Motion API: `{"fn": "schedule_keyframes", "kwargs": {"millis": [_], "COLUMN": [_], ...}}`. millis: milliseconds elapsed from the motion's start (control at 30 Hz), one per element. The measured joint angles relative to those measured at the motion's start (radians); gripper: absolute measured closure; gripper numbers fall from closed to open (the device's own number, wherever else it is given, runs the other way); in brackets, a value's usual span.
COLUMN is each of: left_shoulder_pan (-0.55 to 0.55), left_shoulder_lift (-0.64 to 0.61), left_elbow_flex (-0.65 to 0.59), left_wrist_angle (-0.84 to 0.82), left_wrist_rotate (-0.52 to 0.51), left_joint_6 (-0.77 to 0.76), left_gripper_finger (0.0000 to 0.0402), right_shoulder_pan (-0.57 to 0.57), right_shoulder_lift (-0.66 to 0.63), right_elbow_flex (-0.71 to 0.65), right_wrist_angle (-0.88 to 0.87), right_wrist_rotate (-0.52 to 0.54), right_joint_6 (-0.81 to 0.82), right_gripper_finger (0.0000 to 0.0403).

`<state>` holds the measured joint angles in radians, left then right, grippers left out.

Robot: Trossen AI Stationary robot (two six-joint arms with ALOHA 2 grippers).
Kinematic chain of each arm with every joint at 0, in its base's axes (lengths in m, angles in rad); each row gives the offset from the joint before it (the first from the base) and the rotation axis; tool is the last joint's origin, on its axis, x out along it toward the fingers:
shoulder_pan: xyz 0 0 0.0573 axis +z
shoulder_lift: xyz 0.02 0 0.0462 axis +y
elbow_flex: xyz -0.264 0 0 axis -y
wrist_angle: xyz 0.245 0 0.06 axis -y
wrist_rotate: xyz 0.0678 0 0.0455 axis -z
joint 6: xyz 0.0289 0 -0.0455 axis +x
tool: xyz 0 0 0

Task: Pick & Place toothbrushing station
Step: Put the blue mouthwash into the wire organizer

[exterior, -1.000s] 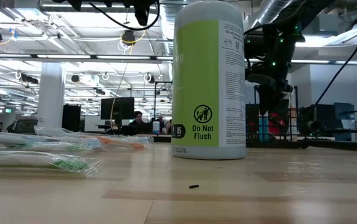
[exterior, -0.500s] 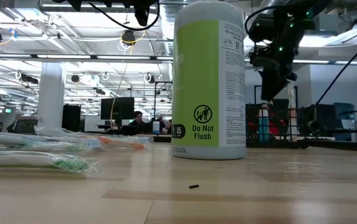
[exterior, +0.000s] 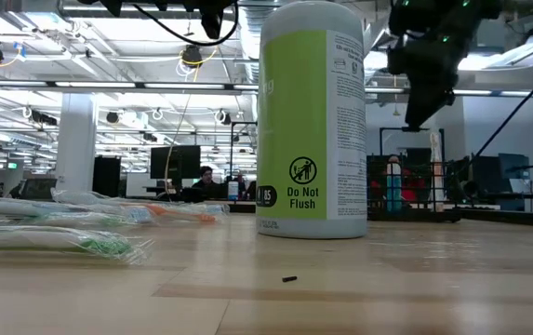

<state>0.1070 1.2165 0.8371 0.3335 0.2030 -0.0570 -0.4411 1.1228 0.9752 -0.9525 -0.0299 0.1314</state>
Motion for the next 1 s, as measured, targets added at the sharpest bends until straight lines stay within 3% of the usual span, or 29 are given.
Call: {"fn": "schedule_keyframes", "kwargs": {"millis": [433,733,1000], "left_shoulder_pan": [0.000,0.000,0.000], "left_shoulder_lift": [0.000,0.000,0.000], "left_elbow_flex": [0.000,0.000,0.000], "left_wrist_angle": [-0.005,-0.005,-0.005], "left_wrist_rotate": [0.000,0.000,0.000], "left_joint_6": [-0.003,-0.011,-0.012], "left_gripper_finger": [0.0390,0.0390,0.0390], "right_shoulder_pan": [0.413,0.806,1.142], "right_shoulder_lift": [-0.085,-0.086,-0.064], "right_elbow_flex": [0.000,0.000,0.000], "right_wrist_angle": [-0.163,-0.169,-0.136], "right_wrist_rotate": [-0.001,-0.004,0.073], "right_joint_6": [0.215,0.501,0.822], "right_gripper_finger": [0.0269,0.0274,0.0280]}}
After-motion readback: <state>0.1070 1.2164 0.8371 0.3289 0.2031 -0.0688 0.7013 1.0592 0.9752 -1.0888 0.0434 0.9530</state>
